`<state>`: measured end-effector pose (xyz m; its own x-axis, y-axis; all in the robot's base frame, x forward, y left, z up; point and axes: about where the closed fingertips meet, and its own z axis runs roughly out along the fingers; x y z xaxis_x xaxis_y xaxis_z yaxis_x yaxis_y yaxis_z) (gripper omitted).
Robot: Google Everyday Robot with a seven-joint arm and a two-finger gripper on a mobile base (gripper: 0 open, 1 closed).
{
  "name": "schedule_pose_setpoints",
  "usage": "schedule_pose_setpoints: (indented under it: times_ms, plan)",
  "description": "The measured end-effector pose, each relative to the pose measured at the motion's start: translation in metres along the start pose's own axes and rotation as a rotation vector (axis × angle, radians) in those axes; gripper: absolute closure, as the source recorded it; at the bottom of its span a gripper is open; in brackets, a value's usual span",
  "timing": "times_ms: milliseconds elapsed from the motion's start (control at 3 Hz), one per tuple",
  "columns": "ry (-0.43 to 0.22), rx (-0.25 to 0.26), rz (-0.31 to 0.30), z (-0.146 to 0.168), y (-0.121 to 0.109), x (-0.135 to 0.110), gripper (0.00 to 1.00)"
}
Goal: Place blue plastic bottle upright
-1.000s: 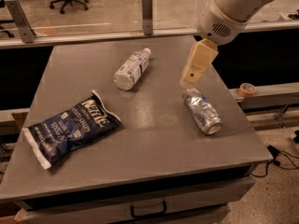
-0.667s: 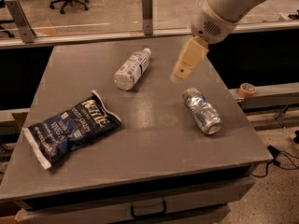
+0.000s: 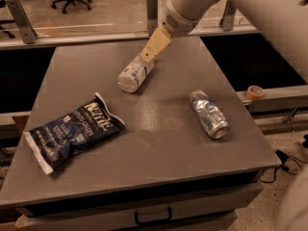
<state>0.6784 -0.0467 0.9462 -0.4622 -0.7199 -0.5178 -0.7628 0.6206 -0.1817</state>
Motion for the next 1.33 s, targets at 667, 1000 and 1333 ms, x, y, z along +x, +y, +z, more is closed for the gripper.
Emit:
schedule_pose_setpoints:
  times_ms: [667, 1000, 1333]
  plan:
    - [0.001, -0.005, 0.091, 0.004, 0.002, -0.004, 0.00]
    - [0.015, 0.002, 0.167, 0.014, 0.004, -0.009, 0.00]
    - [0.034, 0.001, 0.326, 0.036, 0.005, -0.025, 0.00]
